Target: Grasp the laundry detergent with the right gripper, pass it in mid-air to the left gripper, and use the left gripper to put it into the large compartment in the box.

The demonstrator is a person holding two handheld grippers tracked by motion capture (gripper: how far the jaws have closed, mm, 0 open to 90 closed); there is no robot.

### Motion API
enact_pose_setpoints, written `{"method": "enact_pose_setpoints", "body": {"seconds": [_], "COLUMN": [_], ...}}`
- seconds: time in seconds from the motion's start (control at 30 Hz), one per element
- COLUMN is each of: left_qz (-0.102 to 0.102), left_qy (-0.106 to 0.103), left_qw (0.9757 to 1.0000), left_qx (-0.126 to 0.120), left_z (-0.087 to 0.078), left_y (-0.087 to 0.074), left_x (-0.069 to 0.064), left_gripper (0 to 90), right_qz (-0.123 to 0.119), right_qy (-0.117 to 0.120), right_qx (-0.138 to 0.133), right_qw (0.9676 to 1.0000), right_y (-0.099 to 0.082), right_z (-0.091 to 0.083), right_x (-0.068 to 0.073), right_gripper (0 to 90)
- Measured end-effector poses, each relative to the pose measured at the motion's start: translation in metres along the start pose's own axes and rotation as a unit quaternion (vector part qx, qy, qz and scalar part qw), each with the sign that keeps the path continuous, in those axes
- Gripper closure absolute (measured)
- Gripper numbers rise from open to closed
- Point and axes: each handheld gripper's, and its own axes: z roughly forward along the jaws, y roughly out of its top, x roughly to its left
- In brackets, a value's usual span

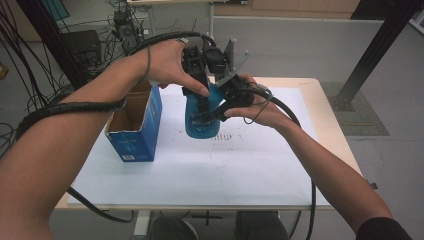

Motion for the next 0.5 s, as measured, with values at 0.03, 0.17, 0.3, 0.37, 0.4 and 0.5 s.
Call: {"method": "enact_pose_setpoints", "body": {"seconds": [0.03,0.17,0.3,0.37,0.4,0.5], "left_qz": [-0.003,0.001,0.006,0.002,0.002,0.005], "left_qy": [-0.001,0.001,0.005,0.006,0.006,0.005], "left_qw": [1.0,1.0,1.0,1.0,1.0,1.0], "left_qx": [-0.002,0.002,0.003,0.0,0.0,0.007], "left_z": [0.0005,0.0008,0.0006,0.0008,0.0009,0.001], "left_y": [-0.0002,0.0,0.0001,-0.0002,-0.0002,0.0004], "left_x": [-0.0004,-0.0008,-0.0008,-0.0009,-0.0009,-0.0006], "left_gripper": [35.8,36.4,36.8,36.9,36.9,36.9], "right_qz": [-0.002,-0.003,-0.008,-0.003,-0.003,-0.007], "right_qy": [0.0,-0.001,-0.002,-0.003,-0.003,-0.003], "right_qx": [0.0,0.002,0.0,0.002,0.002,0.001], "right_qw": [1.0,1.0,1.0,1.0,1.0,1.0], "right_y": [0.0,-0.0001,-0.0004,-0.0003,-0.0003,-0.0005], "right_z": [0.0001,0.0006,0.001,0.0006,0.0006,0.0014], "right_x": [0.0001,0.0007,0.0001,0.0005,0.0005,0.0001], "right_gripper": [44.1,44.1,44.1,44.1,44.1,44.0]}}
